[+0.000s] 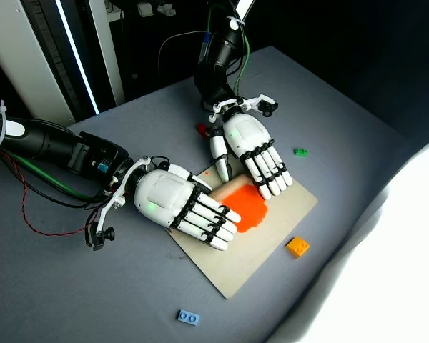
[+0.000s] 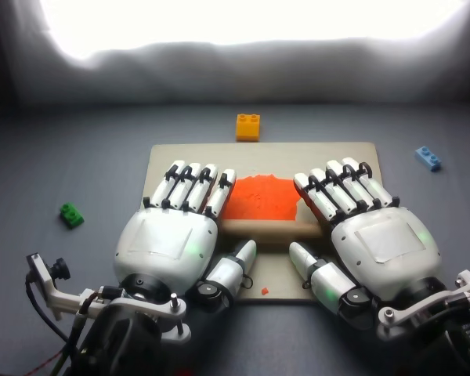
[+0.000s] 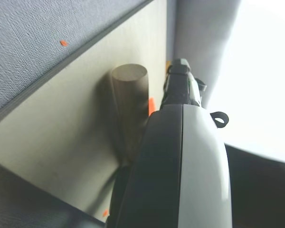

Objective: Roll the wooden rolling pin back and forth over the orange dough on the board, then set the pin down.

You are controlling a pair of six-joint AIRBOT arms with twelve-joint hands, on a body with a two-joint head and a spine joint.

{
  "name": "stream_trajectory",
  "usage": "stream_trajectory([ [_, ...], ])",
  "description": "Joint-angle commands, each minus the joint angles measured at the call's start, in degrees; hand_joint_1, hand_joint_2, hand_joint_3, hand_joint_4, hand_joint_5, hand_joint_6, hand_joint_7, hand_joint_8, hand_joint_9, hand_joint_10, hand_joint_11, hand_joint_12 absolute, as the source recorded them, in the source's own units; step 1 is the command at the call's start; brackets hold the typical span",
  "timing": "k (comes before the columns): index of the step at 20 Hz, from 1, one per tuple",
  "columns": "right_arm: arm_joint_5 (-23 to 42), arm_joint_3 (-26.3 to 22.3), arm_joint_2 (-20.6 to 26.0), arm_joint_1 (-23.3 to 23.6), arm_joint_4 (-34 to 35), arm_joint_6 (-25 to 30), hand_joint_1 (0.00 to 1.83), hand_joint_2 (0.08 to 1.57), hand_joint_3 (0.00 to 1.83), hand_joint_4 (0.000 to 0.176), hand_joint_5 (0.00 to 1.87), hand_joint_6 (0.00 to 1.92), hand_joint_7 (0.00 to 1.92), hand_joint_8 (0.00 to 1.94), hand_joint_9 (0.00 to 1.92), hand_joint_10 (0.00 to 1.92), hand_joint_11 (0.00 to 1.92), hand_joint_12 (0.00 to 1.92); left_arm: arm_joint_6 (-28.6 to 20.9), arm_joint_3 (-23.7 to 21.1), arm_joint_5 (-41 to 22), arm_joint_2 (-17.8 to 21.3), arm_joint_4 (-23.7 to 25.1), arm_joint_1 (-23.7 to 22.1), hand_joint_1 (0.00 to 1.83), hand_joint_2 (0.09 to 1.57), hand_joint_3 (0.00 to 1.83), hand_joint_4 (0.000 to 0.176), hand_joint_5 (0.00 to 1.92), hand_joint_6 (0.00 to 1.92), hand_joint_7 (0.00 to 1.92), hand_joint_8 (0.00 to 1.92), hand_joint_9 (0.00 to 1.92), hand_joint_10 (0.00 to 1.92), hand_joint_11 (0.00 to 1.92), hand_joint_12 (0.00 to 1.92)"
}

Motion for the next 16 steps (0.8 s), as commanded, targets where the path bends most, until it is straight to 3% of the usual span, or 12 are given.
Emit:
stream_trajectory([
  [1,4.9,0.5,0.3,0.4,-2.9,-0.1,0.00,1.53,0.00,0.000,0.07,0.00,0.06,0.00,0.00,0.00,0.00,0.00,0.1,0.4,-4.8,-0.1,3.0,-0.4,0.00,1.48,0.01,0.000,0.00,0.00,0.00,0.00,0.00,0.00,0.00,0.00],
  [9,3.8,1.8,0.3,0.9,-2.5,0.5,0.00,1.55,0.01,0.000,0.15,0.03,0.13,0.02,0.05,0.02,0.02,0.01,-0.2,1.9,-4.2,-0.7,3.0,-0.9,0.00,1.48,0.01,0.000,0.03,0.01,0.02,0.01,0.00,0.00,0.00,0.00],
  [10,3.6,1.8,0.3,0.9,-2.0,0.5,0.00,1.56,0.03,0.000,0.17,0.01,0.14,0.02,0.08,0.00,0.00,0.13,-0.3,2.0,-4.1,-0.7,3.0,-0.9,0.00,1.49,0.01,0.000,0.05,0.02,0.03,0.01,0.00,0.00,0.00,0.00],
  [16,2.7,2.5,0.2,1.4,0.2,2.6,0.00,1.57,0.02,0.000,0.13,0.00,0.11,0.00,0.04,0.00,0.00,0.04,-1.0,3.2,-2.7,-0.8,2.9,-1.3,0.00,1.48,0.01,0.000,0.04,0.01,0.01,0.00,0.00,0.00,0.00,0.00],
])
